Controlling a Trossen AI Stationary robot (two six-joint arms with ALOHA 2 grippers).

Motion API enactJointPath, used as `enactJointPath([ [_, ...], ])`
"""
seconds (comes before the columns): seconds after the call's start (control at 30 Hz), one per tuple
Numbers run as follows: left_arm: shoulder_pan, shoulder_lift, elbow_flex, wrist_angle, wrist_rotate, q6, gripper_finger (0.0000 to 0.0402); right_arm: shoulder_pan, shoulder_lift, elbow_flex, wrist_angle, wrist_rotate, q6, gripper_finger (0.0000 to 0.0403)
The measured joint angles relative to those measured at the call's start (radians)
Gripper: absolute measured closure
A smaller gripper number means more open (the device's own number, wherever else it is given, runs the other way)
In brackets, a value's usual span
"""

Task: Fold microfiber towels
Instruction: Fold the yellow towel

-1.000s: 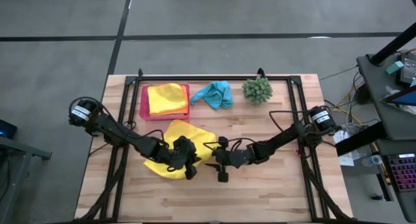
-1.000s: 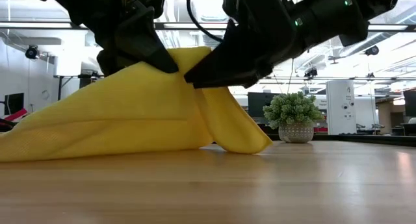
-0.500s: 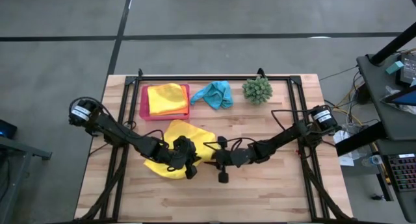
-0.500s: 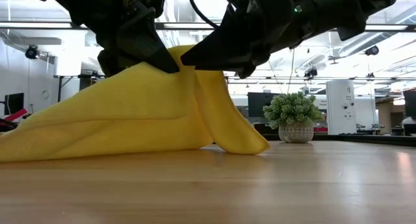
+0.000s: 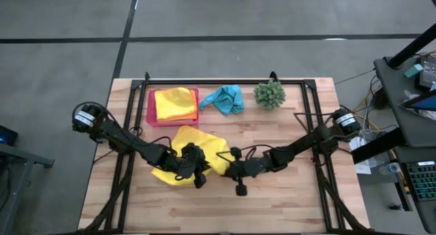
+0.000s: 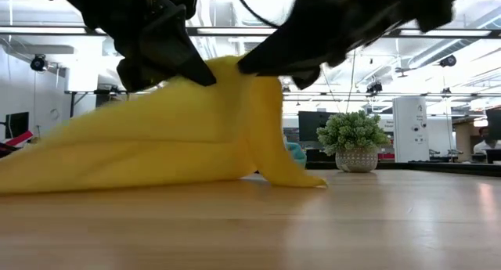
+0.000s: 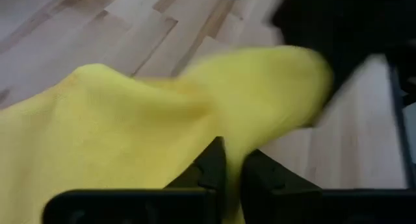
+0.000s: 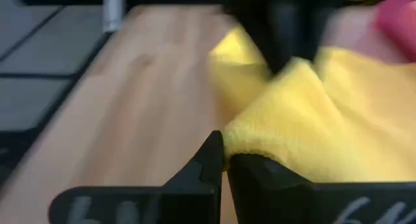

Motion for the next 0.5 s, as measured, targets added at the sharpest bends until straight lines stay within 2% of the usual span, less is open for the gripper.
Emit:
enactJointPath([
  [0.33, 0.002, -0.013, -0.002, -0.009, -0.001, 0.029, 0.0253, 0.044, -0.119, 0.000, -0.215, -0.155, 0.149, 0.0394],
  [0.5, 0.002, -0.037, -0.002, -0.015, 0.002, 0.077, 0.0224, 0.081, -0.142, 0.000, -0.293, -0.260, 0.236, 0.0394],
])
